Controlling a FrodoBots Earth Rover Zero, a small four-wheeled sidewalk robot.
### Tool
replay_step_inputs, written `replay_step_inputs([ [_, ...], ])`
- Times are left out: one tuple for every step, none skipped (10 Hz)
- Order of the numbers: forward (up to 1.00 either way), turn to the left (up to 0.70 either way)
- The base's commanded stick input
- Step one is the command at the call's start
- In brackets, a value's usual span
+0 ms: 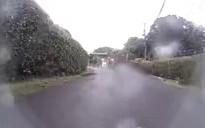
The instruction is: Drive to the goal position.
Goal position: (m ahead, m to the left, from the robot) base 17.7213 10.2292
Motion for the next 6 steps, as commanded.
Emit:
replay_step_inputs([
  [0.70,0.00],
  [0.70,0.00],
  [0.70,0.00],
  [0.70,-0.12],
  [0.70,-0.29],
  [0.70,-0.35],
])
